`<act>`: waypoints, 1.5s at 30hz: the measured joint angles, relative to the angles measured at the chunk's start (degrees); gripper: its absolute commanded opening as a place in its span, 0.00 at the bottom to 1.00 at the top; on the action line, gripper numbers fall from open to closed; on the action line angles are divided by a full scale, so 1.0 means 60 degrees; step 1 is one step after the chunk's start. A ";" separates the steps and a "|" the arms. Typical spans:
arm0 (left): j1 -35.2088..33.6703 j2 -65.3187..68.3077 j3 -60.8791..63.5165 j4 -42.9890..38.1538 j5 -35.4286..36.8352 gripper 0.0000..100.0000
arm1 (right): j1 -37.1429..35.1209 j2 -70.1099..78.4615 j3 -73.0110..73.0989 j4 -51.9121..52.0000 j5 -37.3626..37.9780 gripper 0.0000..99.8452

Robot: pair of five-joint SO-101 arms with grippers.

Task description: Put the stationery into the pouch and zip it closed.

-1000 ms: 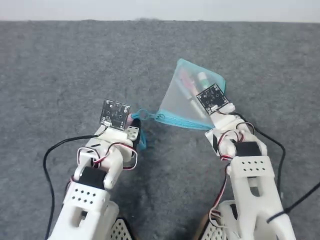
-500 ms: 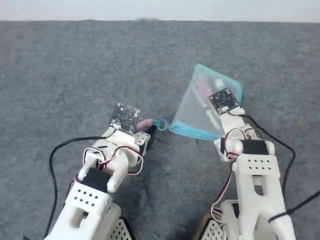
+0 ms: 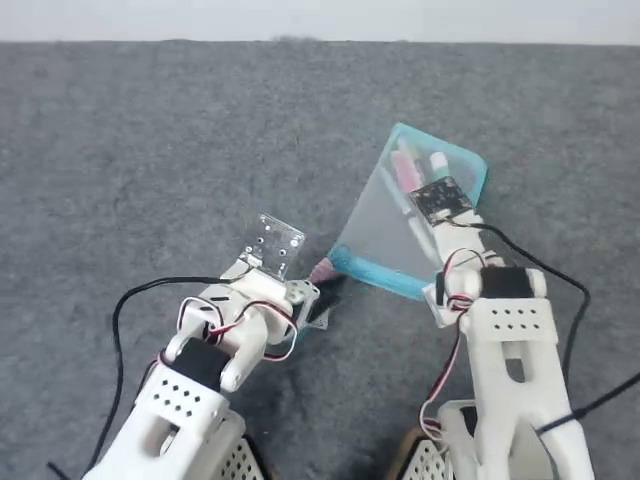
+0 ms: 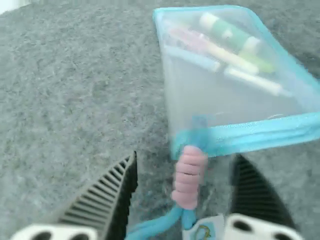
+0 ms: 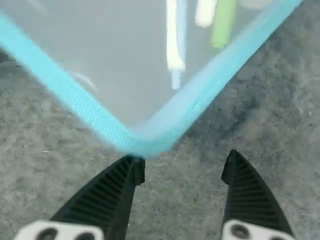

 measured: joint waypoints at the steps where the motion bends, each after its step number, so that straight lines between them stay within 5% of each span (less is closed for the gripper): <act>1: 0.0000 0.0000 0.0000 0.0029 -0.0015 0.36 | -0.0029 0.0000 -0.0015 0.0000 -0.0059 0.25; 15: -0.0015 -0.0015 -0.0249 0.0073 -0.0059 0.34 | -0.0220 -0.3238 -0.0088 -0.0161 -0.0908 0.22; 21: -0.0733 -0.0015 -0.0352 0.0073 -0.0059 0.12 | -0.0205 -0.4498 0.0747 -0.0234 -0.1026 0.01; 25: -0.2022 -0.0747 -0.0498 0.0073 -0.0059 0.01 | -0.0220 -0.5216 0.1245 -0.0249 -0.1026 0.04; 36: -0.4029 -0.6037 0.0806 0.1714 -0.0337 0.02 | -0.0220 -0.7165 0.2989 0.0000 -0.0571 0.05; 45: -0.4996 -0.6007 0.2637 0.1597 -0.0938 0.02 | -0.0220 -0.9084 0.5114 0.0469 0.0674 0.04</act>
